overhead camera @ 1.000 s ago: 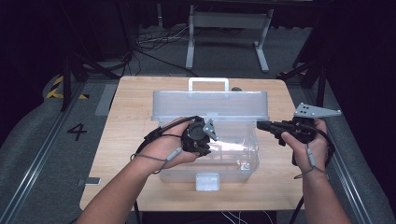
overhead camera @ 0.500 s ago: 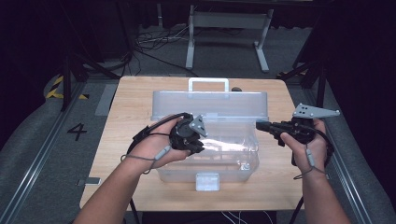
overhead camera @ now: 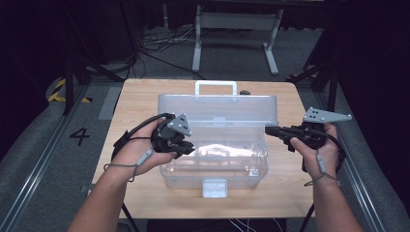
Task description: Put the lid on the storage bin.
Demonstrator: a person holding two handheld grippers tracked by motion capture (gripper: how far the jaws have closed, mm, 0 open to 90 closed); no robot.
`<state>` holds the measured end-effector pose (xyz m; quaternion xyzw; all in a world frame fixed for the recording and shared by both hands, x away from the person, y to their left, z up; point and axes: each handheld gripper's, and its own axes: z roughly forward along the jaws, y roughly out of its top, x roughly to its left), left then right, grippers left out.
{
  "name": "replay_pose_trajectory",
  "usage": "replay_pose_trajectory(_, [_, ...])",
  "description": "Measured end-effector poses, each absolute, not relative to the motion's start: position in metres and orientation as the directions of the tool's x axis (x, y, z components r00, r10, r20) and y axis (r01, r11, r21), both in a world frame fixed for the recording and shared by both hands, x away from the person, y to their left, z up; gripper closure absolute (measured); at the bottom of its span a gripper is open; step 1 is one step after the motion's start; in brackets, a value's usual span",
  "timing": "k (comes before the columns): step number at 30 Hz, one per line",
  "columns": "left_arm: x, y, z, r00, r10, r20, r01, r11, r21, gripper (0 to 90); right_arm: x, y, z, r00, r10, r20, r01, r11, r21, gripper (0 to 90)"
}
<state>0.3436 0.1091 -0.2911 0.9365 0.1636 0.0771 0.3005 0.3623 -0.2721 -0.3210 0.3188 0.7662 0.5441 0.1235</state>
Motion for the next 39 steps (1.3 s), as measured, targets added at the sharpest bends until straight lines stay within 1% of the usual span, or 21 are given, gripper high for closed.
replay_pose_trajectory(2, [0.342,0.12,-0.289,0.928,0.37,0.046,0.271,-0.755,0.597,83.0,0.362,-0.272,-0.321,-0.766,0.624,0.157,0.354,0.205,0.912,90.0])
replay_pose_trajectory(11, [0.34,0.146,-0.287,0.905,0.425,0.029,0.316,-0.715,0.623,83.4,0.362,-0.272,-0.321,-0.765,0.626,0.153,0.353,0.209,0.912,90.0])
replay_pose_trajectory(15, [0.341,0.16,-0.289,0.881,0.474,0.003,0.364,-0.68,0.637,83.0,0.361,-0.272,-0.321,-0.766,0.625,0.151,0.352,0.212,0.912,90.0])
replay_pose_trajectory(22, [0.343,0.176,-0.29,0.859,0.512,-0.004,0.393,-0.654,0.646,83.0,0.361,-0.272,-0.321,-0.765,0.626,0.152,0.355,0.212,0.911,90.0])
replay_pose_trajectory(24, [0.344,0.183,-0.292,0.841,0.541,-0.01,0.415,-0.634,0.652,82.9,0.36,-0.272,-0.321,-0.764,0.627,0.152,0.355,0.212,0.91,90.0])
replay_pose_trajectory(25, [0.344,0.183,-0.292,0.841,0.541,-0.01,0.415,-0.634,0.652,82.9,0.36,-0.272,-0.322,-0.764,0.627,0.152,0.355,0.212,0.91,90.0])
replay_pose_trajectory(26, [0.346,0.188,-0.294,0.825,0.565,-0.015,0.434,-0.617,0.657,82.8,0.36,-0.272,-0.322,-0.764,0.627,0.152,0.355,0.212,0.91,90.0])
replay_pose_trajectory(29, [0.349,0.191,-0.298,0.814,0.581,-0.018,0.448,-0.607,0.656,82.7,0.36,-0.272,-0.322,-0.763,0.629,0.15,0.355,0.213,0.91,90.0])
replay_pose_trajectory(33, [0.351,0.2,-0.303,0.789,0.612,-0.048,0.472,-0.555,0.685,82.6,0.359,-0.272,-0.322,-0.765,0.627,0.151,0.355,0.215,0.91,90.0])
replay_pose_trajectory(36, [0.355,0.207,-0.309,0.757,0.651,-0.06,0.501,-0.518,0.693,82.7,0.359,-0.272,-0.322,-0.764,0.628,0.148,0.354,0.217,0.91,90.0])
replay_pose_trajectory(39, [0.359,0.212,-0.316,0.733,0.675,-0.09,0.527,-0.48,0.701,82.6,0.359,-0.272,-0.322,-0.766,0.626,0.149,0.355,0.218,0.909,90.0])
